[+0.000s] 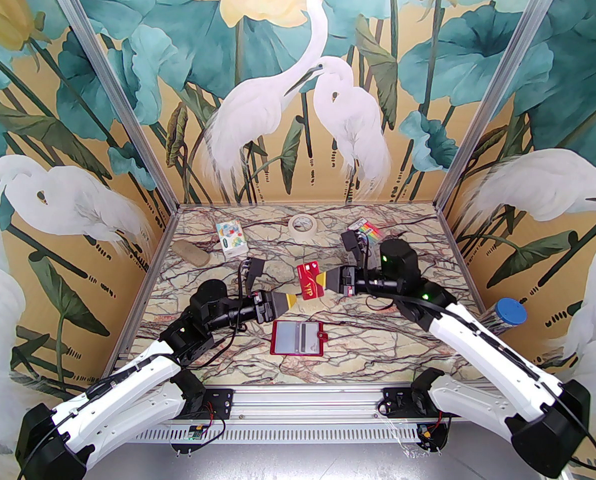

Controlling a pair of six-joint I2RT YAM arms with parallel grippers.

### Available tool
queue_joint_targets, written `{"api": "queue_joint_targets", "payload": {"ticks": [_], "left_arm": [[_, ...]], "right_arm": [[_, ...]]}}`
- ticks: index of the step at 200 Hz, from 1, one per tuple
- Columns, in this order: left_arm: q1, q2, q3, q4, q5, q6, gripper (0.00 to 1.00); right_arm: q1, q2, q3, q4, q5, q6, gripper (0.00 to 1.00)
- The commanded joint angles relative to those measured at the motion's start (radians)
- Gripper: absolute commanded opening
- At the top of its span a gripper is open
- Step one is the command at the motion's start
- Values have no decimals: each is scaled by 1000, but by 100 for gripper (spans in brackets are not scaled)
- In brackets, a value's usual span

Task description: Put the credit cards into the card holder

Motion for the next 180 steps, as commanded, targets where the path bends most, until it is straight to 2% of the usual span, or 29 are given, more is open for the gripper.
{"api": "queue_joint_targets", "payload": {"ticks": [1, 56, 92, 132, 162, 169, 180], "left_arm": [[7, -14, 32, 104, 38, -26, 58], [7, 22, 19, 264, 93, -106, 49], [7, 57, 10, 302, 116, -132, 43], [7, 57, 11, 308, 111, -140, 23], [7, 52, 14, 294, 113, -146, 0], [7, 50, 14, 287, 115, -144, 0], [8, 44, 12, 279, 120, -146, 0]], "right_arm": [[10, -24, -42, 120, -14, 90, 0], [32, -5, -74, 224, -29, 151, 0], [41, 1, -81, 248, -31, 162, 0], [47, 3, -87, 253, -42, 166, 0], [50, 1, -85, 230, -74, 143, 0], [50, -2, -80, 207, -79, 125, 0], [51, -8, -70, 173, -93, 96, 7]]}}
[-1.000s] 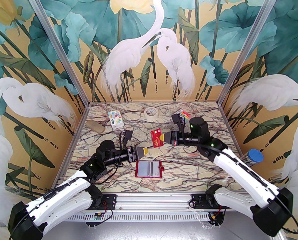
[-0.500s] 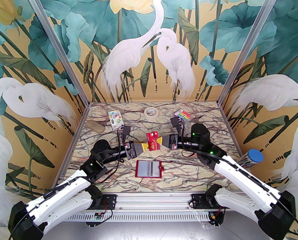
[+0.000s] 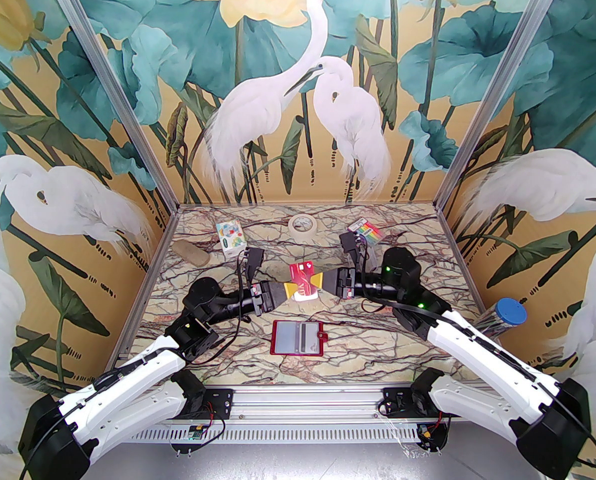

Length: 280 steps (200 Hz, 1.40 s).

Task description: Put the credit cards into the card holder

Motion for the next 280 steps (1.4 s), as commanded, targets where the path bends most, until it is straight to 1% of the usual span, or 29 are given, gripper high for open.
{"api": "queue_joint_targets", "payload": {"ticks": [1, 21, 40, 69, 109, 170, 245, 265, 280], "left_arm": [[2, -15, 8, 12, 30, 1, 0], [2, -37, 9, -7, 44, 5, 0], [2, -48, 13, -32, 62, 10, 0], [2, -52, 19, -47, 95, 1, 0], [2, -49, 24, -55, 130, -10, 0], [2, -26, 25, -34, 155, -20, 0], [2, -15, 17, -17, 165, -28, 0], [2, -15, 14, -19, 162, -26, 0], [2, -15, 12, -24, 160, -24, 0]], "right_arm": [[12, -5, 0, -63, -53, -53, 8], [12, -17, 18, -103, -85, -101, 17], [12, -28, 35, -135, -105, -136, 18], [12, -37, 58, -167, -122, -166, 16], [12, -50, 66, -153, -147, -176, 16], [12, -45, 67, -146, -155, -176, 14], [12, -44, 67, -140, -163, -175, 9], [12, -44, 67, -144, -161, -176, 6], [12, -44, 66, -143, -160, -176, 1]]}}
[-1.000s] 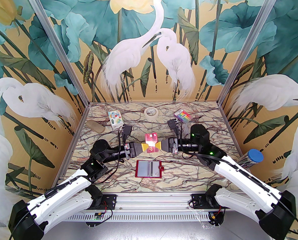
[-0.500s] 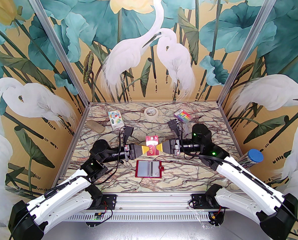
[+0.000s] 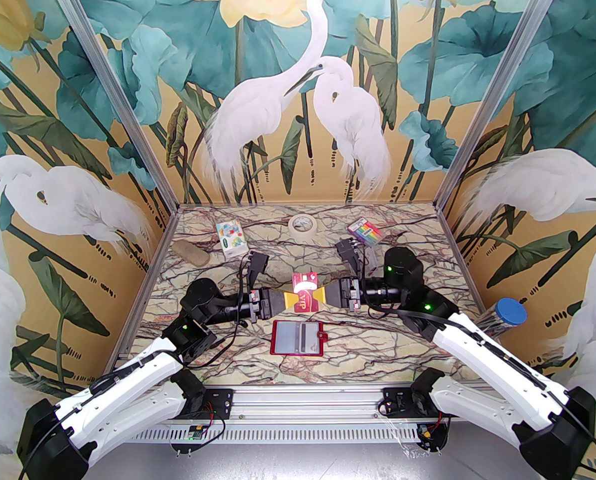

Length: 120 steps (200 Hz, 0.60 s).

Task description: Put the credit cards into the card holder

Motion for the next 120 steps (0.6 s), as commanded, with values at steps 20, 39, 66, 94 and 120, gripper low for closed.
{"api": "queue_joint_targets", "payload": {"ticks": [20, 39, 66, 94, 120], "left_arm": [[2, 5, 11, -8, 15, 1, 0], [3, -10, 11, -71, -31, 27, 28], [29, -58, -2, -265, -168, 73, 61], [167, -109, -89, -355, -180, 19, 63], [216, -146, -98, -602, -259, 85, 63]], "right_arm": [[7, -13, 23, 12, -12, -17, 0], [7, -13, 22, -20, 21, -27, 0], [6, 15, 27, -94, 88, -41, 0], [5, 52, -25, -100, 170, 0, 0], [7, 95, -104, -57, 230, 58, 0]]}}
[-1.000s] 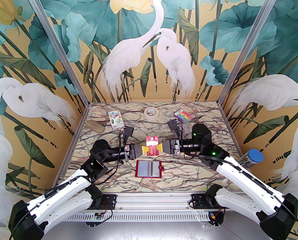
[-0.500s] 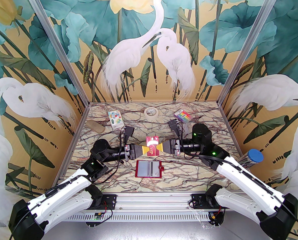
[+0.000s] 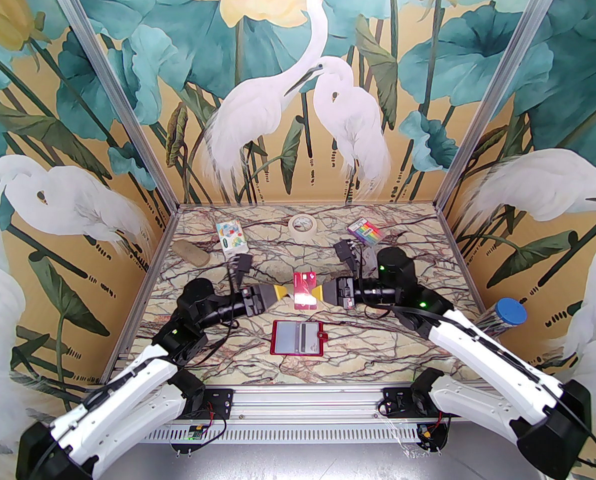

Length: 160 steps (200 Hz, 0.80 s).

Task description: Put the credit cards into the card holder

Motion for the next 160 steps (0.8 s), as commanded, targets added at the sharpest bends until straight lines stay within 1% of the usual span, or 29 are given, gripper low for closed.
{"api": "queue_joint_targets", "payload": {"ticks": [1, 21, 43, 85, 114, 134, 160], "left_arm": [[29, -25, -18, -271, -93, 52, 63], [29, -4, -30, -360, -90, 96, 63], [29, 33, -67, -397, -76, 112, 62], [28, 127, -137, -342, -9, 119, 58], [28, 172, -155, -319, 3, 137, 54], [28, 206, -164, -292, 9, 139, 47], [28, 242, -164, -259, 12, 143, 37]], "right_arm": [[5, 39, -74, 11, 90, 58, 0], [12, 59, -131, 59, 131, 93, 0], [39, 81, -170, 81, 181, 107, 0], [111, 168, -220, 166, 234, 149, 0], [151, 229, -213, 183, 272, 147, 0], [162, 278, -203, 184, 279, 147, 0], [170, 300, -215, 191, 286, 151, 0]]}}
